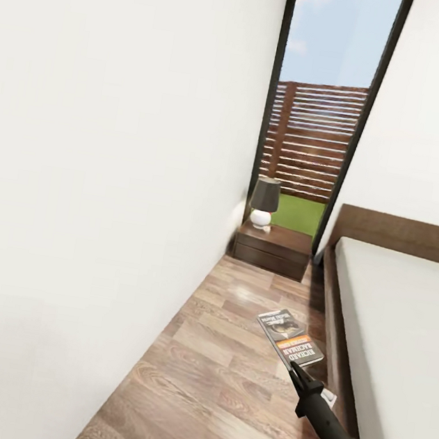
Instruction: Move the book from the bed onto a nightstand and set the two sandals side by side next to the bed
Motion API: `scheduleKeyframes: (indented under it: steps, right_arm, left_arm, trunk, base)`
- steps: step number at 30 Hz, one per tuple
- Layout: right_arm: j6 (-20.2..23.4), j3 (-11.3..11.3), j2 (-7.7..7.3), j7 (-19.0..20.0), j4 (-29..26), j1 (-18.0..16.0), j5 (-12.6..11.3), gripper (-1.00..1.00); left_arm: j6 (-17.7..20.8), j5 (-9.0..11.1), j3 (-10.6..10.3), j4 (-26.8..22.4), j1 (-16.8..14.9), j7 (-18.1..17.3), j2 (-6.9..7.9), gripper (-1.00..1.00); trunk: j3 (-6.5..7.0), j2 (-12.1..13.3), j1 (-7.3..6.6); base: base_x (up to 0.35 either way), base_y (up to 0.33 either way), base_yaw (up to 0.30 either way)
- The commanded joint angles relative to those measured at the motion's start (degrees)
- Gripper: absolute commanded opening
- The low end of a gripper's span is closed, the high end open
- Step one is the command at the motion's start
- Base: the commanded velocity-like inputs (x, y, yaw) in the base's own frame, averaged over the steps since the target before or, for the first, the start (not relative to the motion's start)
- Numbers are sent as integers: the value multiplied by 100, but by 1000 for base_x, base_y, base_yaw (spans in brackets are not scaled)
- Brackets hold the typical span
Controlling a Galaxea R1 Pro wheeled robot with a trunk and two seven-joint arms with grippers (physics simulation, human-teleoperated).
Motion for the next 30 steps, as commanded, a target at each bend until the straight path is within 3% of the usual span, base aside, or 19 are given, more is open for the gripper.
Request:
scheduleKeyframes:
  steps: [1,30]
  right_arm:
    - [52,-7,1,-3,0,-5,-62,-100]
    - [52,10,-3,-3,0,-5,-62,-100]
  left_arm:
    - [-21,54,-50,-10,2,-3,6,100]
    - [-30,54,-45,-10,2,-2,1,100]
  trunk:
    - [-4,-2,3]
    - [-4,-2,3]
  base:
    - [250,108,-177]
    - [250,107,-168]
